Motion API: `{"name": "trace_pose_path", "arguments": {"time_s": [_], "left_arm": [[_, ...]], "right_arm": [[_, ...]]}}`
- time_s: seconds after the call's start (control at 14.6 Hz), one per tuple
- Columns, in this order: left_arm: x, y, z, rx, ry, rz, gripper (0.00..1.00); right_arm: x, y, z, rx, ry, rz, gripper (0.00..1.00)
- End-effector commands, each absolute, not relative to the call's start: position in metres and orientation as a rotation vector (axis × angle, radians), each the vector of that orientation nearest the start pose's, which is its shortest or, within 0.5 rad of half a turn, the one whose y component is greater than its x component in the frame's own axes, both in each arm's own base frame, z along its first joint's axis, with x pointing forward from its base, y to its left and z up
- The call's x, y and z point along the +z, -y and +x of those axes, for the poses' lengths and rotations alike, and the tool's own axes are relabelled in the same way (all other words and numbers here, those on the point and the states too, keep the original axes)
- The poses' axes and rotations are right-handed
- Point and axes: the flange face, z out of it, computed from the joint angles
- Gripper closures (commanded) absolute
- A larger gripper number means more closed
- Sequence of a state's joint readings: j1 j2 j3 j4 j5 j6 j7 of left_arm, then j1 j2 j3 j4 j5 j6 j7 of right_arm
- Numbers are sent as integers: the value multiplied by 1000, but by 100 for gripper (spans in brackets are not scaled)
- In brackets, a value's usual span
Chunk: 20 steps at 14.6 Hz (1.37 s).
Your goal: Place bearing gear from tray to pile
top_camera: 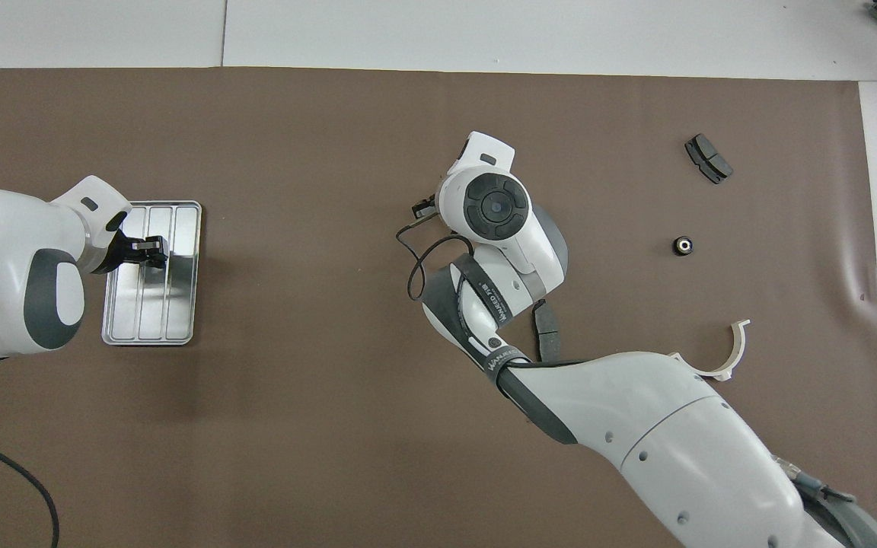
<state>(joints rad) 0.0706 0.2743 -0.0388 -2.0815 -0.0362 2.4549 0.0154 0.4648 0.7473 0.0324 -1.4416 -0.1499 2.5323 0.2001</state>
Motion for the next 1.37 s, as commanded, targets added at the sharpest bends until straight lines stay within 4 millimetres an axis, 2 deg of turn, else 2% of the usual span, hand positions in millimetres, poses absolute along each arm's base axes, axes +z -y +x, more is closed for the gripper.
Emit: {"name": "trace_pose_path", "arguments": {"time_s": [0.0, 0.07, 0.2, 0.27, 0.41, 0.61, 0.68, 0.82, 0.96, 1.09, 1.16, 1.23, 1.3], "left_arm": [[307, -21, 586, -111, 71, -3190, 100], [308, -21, 585, -96, 71, -3191, 100], [315, -15, 585, -95, 69, -3193, 100], [321, -14, 588, -110, 70, -3193, 100], [345, -7, 602, -159, 50, -3195, 100], [380, 32, 627, -265, -58, -3186, 100], [387, 59, 632, -312, -113, -3182, 100], [397, 87, 649, -454, -188, -3160, 100], [399, 136, 657, -599, -286, -3154, 100], [393, 197, 666, -704, -410, -3145, 100], [387, 226, 669, -713, -458, -3152, 100], [384, 248, 670, -716, -452, -3170, 100], [380, 267, 673, -726, -410, -3192, 100]], "right_arm": [[277, -357, 660, -504, 612, -3027, 52], [278, -357, 660, -506, 616, -3026, 55], [277, -357, 660, -500, 619, -3028, 100], [277, -356, 660, -497, 612, -3030, 100], [283, -347, 667, -503, 592, -3033, 100], [311, -333, 674, -499, 548, -3049, 100], [323, -321, 676, -487, 532, -3069, 100], [356, -271, 687, -456, 484, -3112, 100], [380, -221, 688, -419, 415, -3148, 100], [381, -172, 674, -355, 427, -3173, 100], [373, -147, 664, -310, 445, -3184, 100], [366, -125, 653, -269, 449, -3194, 100], [354, -113, 642, -222, 455, -3199, 100]]}}
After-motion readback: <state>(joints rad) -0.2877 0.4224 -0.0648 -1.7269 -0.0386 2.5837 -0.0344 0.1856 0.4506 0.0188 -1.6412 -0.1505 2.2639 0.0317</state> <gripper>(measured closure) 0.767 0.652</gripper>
